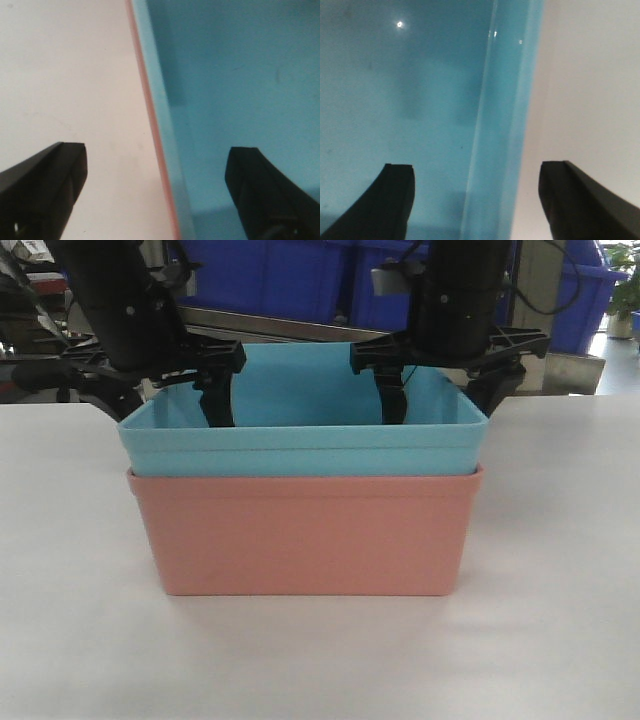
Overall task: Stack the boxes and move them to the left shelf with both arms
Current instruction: 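Lower both grippers onto the rims of the stacked bins, then grip the stacked bin rims with both grippers and lift them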
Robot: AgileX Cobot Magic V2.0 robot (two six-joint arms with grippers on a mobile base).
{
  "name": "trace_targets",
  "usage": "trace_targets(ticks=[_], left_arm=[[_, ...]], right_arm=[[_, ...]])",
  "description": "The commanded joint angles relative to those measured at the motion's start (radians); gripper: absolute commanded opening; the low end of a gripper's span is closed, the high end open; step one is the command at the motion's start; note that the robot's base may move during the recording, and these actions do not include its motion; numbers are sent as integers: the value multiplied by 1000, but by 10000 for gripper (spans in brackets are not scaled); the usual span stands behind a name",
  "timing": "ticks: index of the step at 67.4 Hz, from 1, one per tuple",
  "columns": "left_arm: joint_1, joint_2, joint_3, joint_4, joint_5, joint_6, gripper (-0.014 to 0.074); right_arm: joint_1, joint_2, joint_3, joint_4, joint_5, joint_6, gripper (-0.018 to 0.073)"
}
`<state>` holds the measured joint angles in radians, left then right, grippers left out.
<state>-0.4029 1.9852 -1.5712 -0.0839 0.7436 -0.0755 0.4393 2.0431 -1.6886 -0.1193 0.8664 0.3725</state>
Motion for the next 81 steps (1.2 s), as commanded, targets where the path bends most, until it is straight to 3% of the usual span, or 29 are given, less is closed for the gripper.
trace_targets(ticks=[1,32,38,45,61,81], left_arm=[[-4,-37,-36,-3,-43,-12,459],[-4,11,-34,-10,-47,-15,459],[-4,11,-34,-10,-47,-17,450],[-4,11,-34,-10,-47,-20,364],[-4,11,-34,-10,-38,-20,-6],[-4,6,-36,-14,-13,-38,-3]], right_arm=[[-2,-39,-34,-12,-40,-12,552],[-2,-2,-34,-16,-54,-12,550],[-2,0,-34,-17,-53,-12,510],[-2,0,-34,-18,-52,-12,387],[-2,0,-34,-18,-47,-12,17],[-2,-3,-34,-19,-42,-12,36]])
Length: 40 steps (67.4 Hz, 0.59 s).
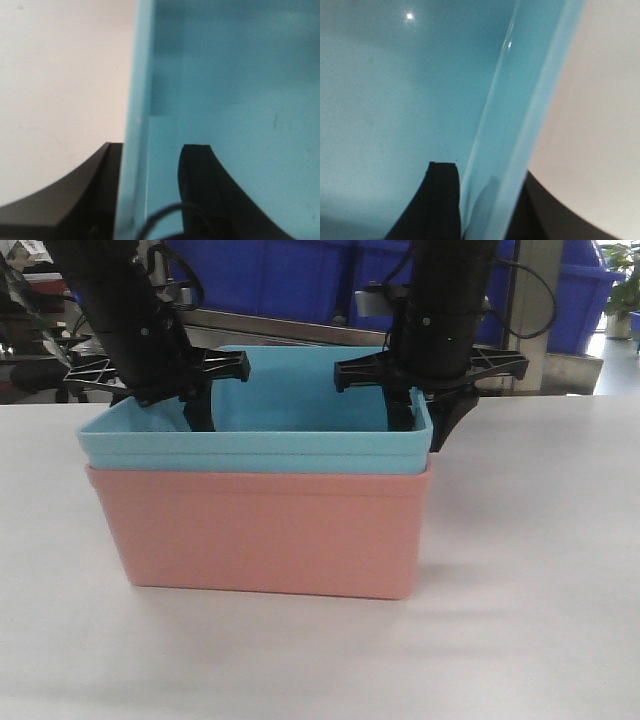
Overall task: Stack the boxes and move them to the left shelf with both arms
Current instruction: 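Grip the stacked bin rims with both grippers and lift them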
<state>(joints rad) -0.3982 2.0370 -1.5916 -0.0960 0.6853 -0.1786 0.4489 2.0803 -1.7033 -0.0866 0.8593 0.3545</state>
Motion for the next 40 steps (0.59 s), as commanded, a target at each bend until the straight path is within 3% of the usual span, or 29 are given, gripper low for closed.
trace_targets(ticks=[1,18,40], left_arm=[[-9,-47,-16,-2,48,62,-3],[-11,-119,-16,2,100,49,-3],[-17,-272,-16,39,128,-101,-3]], right_arm=[[-12,-40,-19,-51,-33,6,36],[-12,-81,-19,-52,-27,6,36],[-8,-214,-19,-56,-40,7,36]])
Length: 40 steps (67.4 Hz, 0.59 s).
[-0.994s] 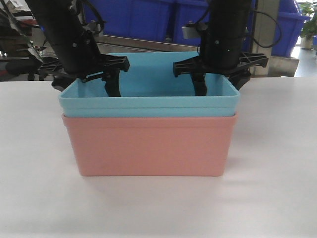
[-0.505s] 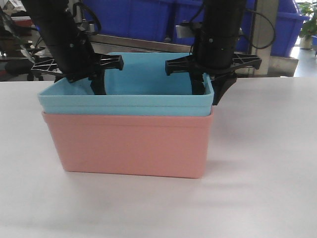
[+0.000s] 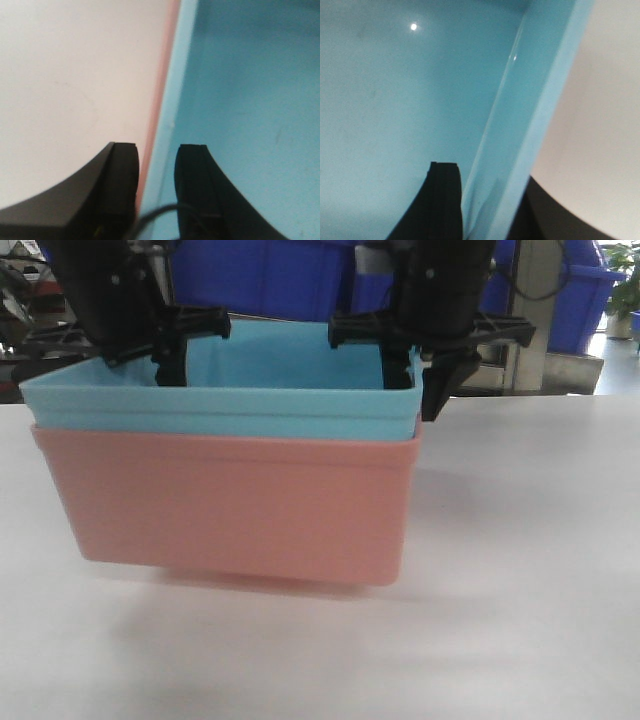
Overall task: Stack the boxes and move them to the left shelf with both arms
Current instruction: 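Grip the stacked bin rims with both grippers and lift them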
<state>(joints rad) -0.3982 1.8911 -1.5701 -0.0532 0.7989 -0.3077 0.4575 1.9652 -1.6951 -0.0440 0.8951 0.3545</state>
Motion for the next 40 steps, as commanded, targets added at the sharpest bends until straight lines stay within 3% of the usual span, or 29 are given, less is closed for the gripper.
trace_targets(ticks=[1,15,31,40], left_arm=[[-17,-132,-35,-4,20,28,-3],[-66,-202,-25,53,51,-41,-3],[-199,-267,-25,239,65,-210,-3],[-251,-277,-25,246,72,-254,-3]], right_arm=[[-15,-105,-27,-102,-78,7,36],[6,-174,-27,-149,-76,7,36],[67,-205,-27,-223,-33,9,36],[97,-220,-27,-222,-23,30,36]])
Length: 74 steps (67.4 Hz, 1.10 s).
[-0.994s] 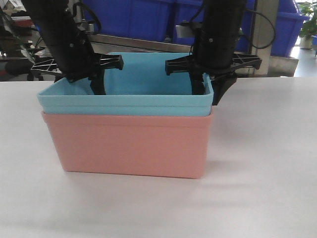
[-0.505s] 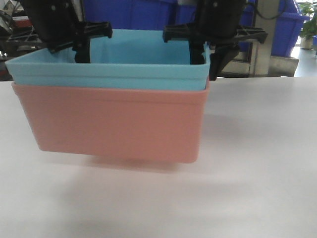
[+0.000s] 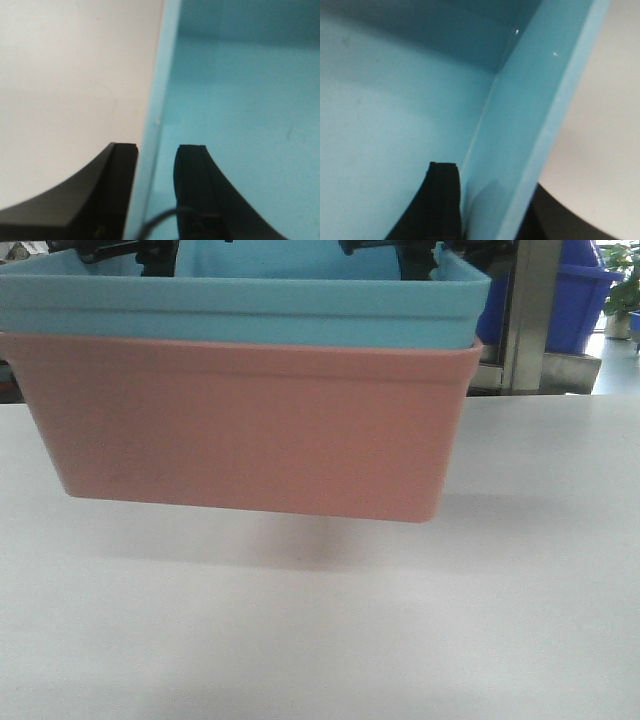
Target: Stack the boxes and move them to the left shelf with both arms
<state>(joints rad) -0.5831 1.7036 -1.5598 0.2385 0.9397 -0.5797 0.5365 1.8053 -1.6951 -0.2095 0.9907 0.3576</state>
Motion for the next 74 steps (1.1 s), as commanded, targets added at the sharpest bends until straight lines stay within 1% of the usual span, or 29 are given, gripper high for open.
trace_targets(ticks=[1,15,20,25,33,41,50,66,69,74], left_arm=[[-70,-89,-35,-45,-67,16,-3],[-114,-91,-35,-37,-50,-28,-3],[-127,-96,-35,-6,-52,-69,-3],[-140,-104,-35,21,-52,-90,-3],[-154,-119,-35,35,-43,-93,-3],[-167,-133,-35,38,-36,-93,-3],[-177,-146,-35,36,-26,-93,-3],[-222,-175,-35,36,-9,-94,-3],[-228,-179,-35,39,1,-102,-3],[-240,-188,-35,65,4,-139,-3]], right_arm=[[20,-63,-27,-57,-118,31,36],[65,-112,-7,-60,-115,64,36],[81,-136,16,-71,-125,79,36],[99,-170,54,-97,-145,111,36],[117,-221,117,-119,-182,148,36],[131,-264,165,-121,-204,153,36],[146,-295,184,-127,-199,153,36],[170,-324,191,-131,-179,153,36],[179,-329,192,-132,-175,153,36],[197,-334,199,-136,-182,153,36]])
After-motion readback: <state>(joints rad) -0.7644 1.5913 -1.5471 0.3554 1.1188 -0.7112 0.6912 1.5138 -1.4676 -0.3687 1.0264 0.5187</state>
